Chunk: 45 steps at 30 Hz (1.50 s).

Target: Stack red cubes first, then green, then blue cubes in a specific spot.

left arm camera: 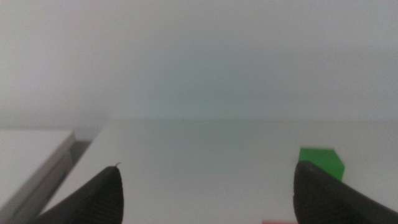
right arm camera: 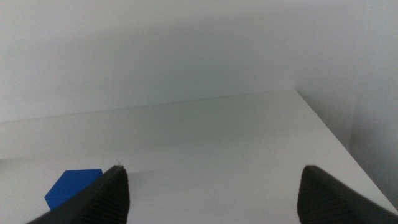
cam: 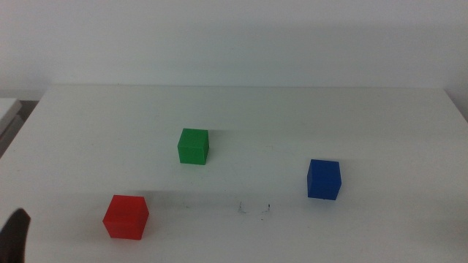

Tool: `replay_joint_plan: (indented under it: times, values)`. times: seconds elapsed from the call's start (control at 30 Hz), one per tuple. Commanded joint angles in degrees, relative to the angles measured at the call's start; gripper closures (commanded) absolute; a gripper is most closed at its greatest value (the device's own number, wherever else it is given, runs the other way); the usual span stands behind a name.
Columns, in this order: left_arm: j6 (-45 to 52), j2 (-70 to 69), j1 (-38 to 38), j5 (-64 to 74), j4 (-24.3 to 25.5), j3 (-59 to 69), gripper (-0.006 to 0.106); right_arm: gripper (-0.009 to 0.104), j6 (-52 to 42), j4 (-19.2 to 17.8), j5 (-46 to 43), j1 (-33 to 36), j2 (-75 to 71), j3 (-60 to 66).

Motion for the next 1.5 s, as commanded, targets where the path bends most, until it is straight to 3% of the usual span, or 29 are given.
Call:
replay_joint_plan:
  times: [0.0,0.17,0.33,0.63,0.77,0.97,1.1,1.47]
  values:
    - [-0.2,-0.2,0.1,3.6,-0.3,-1.2,0.007,0.002,-0.3,-0.7,-0.7,-0.5,-0.2,0.2]
    - [-0.2,3.6,0.1,23.0,-0.3,-13.6,0.007,0.002,-0.3,-0.7,-0.7,-0.5,-0.2,0.2]
    - [1.1,18.3,0.1,30.0,-0.7,-25.4,0.007,0.002,-0.3,-0.7,-0.7,-0.5,-0.2,0.2]
    - [1.5,51.6,-0.3,52.2,-9.5,-46.6,0.007,0.002,-0.3,-0.7,-0.7,-0.5,-0.2,0.2]
    - [1.5,64.5,-4.0,52.6,-8.6,-50.6,0.007,0.002,-0.3,-0.7,-0.7,-0.5,-0.2,0.2]
    - [-3.2,77.6,-12.8,50.2,0.3,-55.1,0.007,0.002,-0.3,-0.7,-0.7,-0.5,-0.2,0.2]
    - [-6.7,83.8,-15.5,48.4,3.4,-56.0,0.007,0.002,-0.3,-0.7,-0.7,-0.5,-0.2,0.2]
    - [-8.9,95.1,-16.0,37.4,1.8,-55.9,0.007,0.002,-0.3,-0.7,-0.7,-0.5,-0.2,0.2]
